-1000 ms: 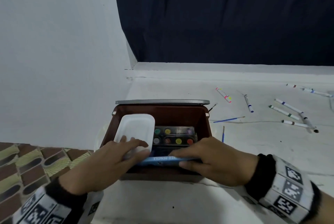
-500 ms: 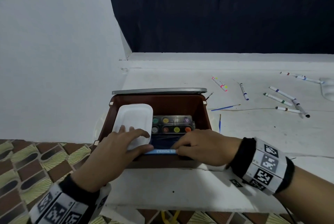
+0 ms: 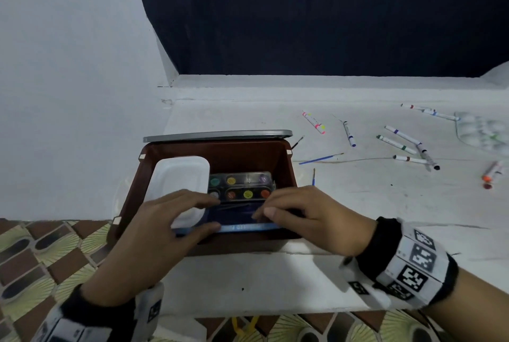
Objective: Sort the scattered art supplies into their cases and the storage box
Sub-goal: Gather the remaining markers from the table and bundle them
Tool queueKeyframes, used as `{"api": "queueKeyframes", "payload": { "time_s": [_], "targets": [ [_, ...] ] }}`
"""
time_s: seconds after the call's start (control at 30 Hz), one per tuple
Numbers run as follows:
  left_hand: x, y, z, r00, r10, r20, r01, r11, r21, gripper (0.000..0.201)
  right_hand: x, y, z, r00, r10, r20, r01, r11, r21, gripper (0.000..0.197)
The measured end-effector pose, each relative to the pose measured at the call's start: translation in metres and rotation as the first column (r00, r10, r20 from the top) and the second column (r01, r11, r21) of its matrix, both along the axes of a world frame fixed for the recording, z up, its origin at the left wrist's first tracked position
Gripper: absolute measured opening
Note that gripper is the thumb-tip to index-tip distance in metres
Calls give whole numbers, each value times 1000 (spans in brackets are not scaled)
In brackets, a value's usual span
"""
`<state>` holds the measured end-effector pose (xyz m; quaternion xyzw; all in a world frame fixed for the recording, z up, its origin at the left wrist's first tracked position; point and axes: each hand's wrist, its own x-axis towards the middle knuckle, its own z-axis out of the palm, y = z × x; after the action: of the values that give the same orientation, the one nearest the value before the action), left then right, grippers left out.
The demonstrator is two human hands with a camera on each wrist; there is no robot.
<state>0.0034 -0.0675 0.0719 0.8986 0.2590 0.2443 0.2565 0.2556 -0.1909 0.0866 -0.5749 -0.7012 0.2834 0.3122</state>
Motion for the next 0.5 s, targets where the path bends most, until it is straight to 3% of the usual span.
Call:
{"api": "queueKeyframes", "payload": {
  "time_s": [0.17, 0.3, 0.5],
  "targets": [
    [41, -26, 8, 990, 0, 141, 2, 1000, -9, 29, 28, -25, 6, 968, -155, -198, 182, 975, 130, 23],
    [91, -58, 16, 968, 24, 249, -10, 998, -56, 23, 70, -54, 4, 910, -261, -321, 320, 936, 147, 22],
    [189, -116, 11, 939, 33, 343, 42, 977, -209, 26, 169, -133, -13, 812, -468, -349, 533, 838, 118, 19]
  ]
}}
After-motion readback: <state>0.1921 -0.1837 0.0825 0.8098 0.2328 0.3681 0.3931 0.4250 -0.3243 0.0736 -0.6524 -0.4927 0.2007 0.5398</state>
